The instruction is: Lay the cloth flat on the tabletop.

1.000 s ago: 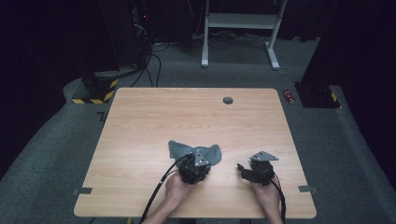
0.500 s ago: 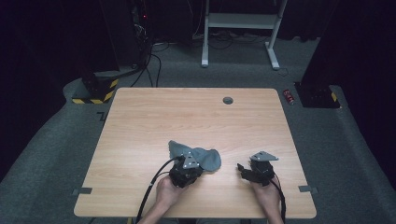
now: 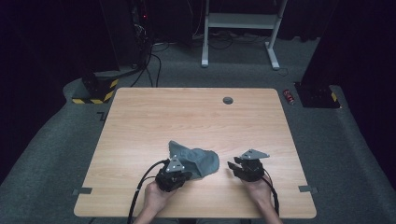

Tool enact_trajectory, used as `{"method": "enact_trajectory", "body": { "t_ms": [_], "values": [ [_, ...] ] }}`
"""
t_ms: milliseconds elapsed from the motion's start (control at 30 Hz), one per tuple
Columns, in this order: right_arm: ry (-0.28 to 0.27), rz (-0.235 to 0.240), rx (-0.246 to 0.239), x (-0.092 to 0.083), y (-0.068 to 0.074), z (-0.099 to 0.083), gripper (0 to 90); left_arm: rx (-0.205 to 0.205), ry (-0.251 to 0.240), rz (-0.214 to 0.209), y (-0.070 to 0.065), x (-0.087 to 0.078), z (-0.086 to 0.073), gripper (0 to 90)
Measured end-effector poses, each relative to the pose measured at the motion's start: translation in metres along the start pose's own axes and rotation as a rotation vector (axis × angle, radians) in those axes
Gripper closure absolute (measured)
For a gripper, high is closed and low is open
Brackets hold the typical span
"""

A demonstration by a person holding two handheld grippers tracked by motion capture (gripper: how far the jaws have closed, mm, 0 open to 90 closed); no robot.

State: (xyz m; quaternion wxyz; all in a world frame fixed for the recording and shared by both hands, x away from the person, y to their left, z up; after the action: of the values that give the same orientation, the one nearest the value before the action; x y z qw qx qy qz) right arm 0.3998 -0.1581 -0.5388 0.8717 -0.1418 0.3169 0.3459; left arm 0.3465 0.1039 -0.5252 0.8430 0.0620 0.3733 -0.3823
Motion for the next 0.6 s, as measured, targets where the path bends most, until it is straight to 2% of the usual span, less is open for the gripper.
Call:
{"method": "enact_trajectory", "body": {
  "t_ms": [100, 367, 467, 600],
  "values": [
    [-0.002, 0.039, -0.002, 0.009, 0.006, 0.012, 58.9, -0.007, -0.005, 0.0, 0.003, -0.004, -0.004, 88.0],
    [0.037, 0.091, -0.009, 0.035, 0.019, 0.028, 61.2, -0.02, -0.012, 0.012, 0.01, -0.012, -0.011, 88.0],
    [0.055, 0.112, -0.039, 0.041, 0.025, 0.03, 69.3, -0.018, -0.011, 0.018, 0.013, -0.014, -0.013, 88.0],
    [0.079, 0.116, -0.098, 0.044, 0.032, 0.03, 87.1, -0.026, -0.02, 0.028, 0.017, -0.018, -0.016, 88.0]
  ]
}}
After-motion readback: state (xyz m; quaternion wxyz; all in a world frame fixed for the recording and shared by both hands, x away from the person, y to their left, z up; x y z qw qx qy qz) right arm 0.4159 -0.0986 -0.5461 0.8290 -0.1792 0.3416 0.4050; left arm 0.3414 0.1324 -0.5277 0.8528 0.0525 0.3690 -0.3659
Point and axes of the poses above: each handheld gripper's, and its own axes: x roughly forward along the jaws, z roughly out of its top, y roughly to its left, the point moved 4 cm from there along x, roughly forward along the jaws, and after that the axes turned 7 degrees about -x, right-handed, at the moved point
